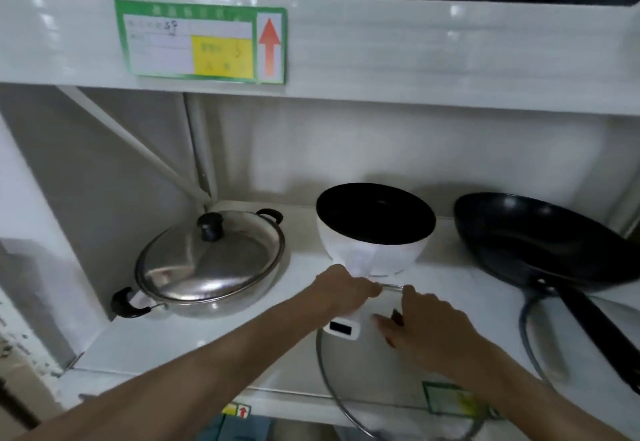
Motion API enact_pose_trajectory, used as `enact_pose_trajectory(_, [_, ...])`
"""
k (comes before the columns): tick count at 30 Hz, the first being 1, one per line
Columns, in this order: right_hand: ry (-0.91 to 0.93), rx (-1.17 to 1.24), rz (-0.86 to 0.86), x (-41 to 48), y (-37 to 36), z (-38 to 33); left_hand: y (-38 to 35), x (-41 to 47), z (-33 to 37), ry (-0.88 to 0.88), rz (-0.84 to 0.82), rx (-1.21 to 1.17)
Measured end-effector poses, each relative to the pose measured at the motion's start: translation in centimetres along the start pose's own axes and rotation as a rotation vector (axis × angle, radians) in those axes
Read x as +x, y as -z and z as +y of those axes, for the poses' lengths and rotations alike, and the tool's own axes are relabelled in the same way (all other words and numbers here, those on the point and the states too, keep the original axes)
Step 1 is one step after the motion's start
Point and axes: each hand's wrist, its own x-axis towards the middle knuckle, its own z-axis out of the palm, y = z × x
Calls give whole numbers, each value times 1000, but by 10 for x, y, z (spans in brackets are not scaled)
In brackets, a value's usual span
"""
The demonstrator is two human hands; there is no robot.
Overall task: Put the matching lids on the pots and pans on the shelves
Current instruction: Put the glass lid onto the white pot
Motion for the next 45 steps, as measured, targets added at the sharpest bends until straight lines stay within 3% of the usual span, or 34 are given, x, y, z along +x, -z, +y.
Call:
enact_pose_trajectory(2, [42, -20, -37, -5, -14, 3, -1, 2, -2, 21, -5, -41])
enact_pose_trajectory(8, [147, 45, 58, -18, -17, 11, 13, 3, -1, 85, -61, -42])
enact_pose_trajectory(15, [31, 156, 130, -56, 42, 28, 49, 3, 2, 100, -111, 87])
enact_pose_trajectory(20, [47, 289, 315, -49, 94, 26, 33, -11, 0, 71, -92, 127])
enact_pose_trajectory(24, [24, 360, 445, 5, 117, 18, -6, -31, 1, 22, -98, 85])
enact_pose_trajectory(31, [0, 290, 382, 106, 95, 1, -53, -46, 1, 28, 30, 10])
enact_pose_trajectory(45, [61, 169, 288, 143, 74, -15, -66, -52, 5, 45, 114, -34])
